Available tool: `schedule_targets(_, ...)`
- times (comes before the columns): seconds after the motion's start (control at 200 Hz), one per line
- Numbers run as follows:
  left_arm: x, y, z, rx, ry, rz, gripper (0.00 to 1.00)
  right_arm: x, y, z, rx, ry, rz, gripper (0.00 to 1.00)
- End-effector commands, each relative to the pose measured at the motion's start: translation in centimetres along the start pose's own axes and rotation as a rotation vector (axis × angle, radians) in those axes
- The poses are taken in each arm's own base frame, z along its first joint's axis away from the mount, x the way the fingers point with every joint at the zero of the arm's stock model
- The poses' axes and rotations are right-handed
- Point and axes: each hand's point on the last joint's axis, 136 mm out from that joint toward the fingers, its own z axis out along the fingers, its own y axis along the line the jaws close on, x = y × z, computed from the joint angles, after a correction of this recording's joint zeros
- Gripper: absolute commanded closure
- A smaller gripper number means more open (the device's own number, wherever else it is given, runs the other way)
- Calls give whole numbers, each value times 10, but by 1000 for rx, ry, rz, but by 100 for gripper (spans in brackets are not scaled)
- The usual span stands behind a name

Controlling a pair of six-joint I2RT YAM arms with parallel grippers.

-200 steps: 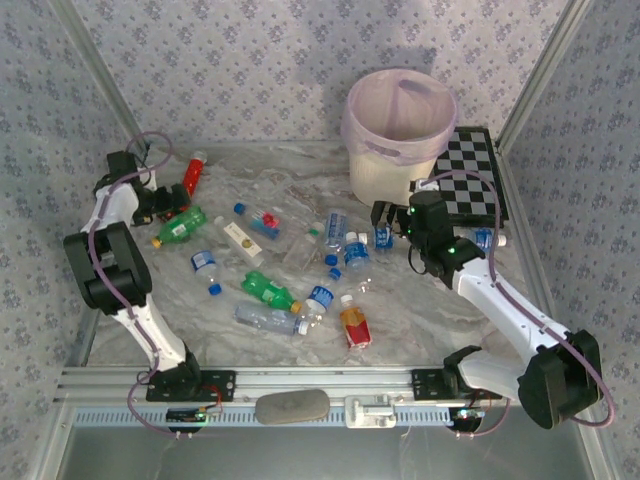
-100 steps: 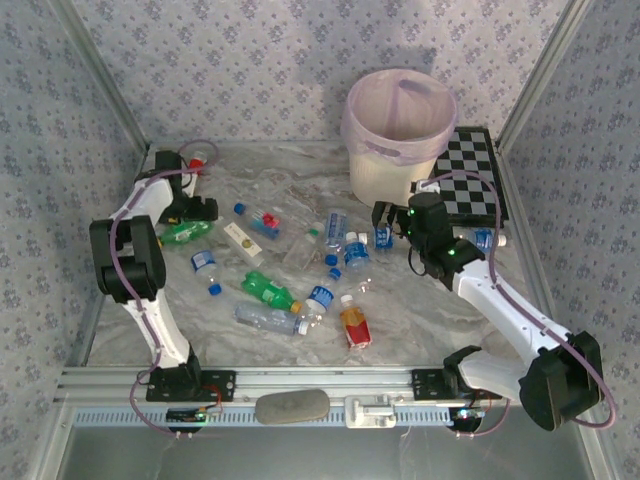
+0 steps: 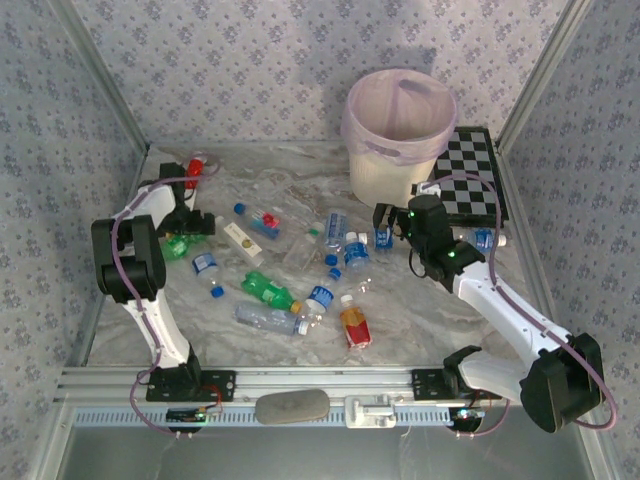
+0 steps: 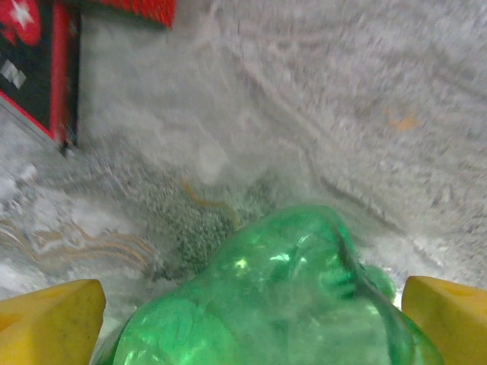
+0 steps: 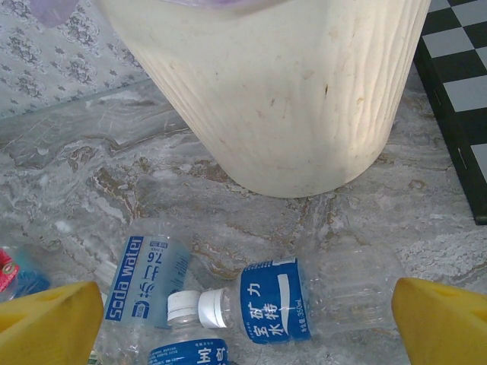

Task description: Put the plastic bottles in the bin

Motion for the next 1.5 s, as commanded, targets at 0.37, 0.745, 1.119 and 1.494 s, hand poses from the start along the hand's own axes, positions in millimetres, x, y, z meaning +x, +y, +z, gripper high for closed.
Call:
schedule_targets(0.37,26,7,-23,-43,70,-84,0,-1,-1,-3,9,-16,3,1)
schedule_targets(0.745,34,30,-10,-138,103,-103,5,-2,-2,-4,17,-17,-11,1)
schedule_targets(1.119,32,25,1,-89,108,-105,33,-6,2,-2,11,-19,-18,1)
schedule_targets(1.494,14,23,-20,-101,42,-79,70,-13,13,-6,-35,-31,-35,1)
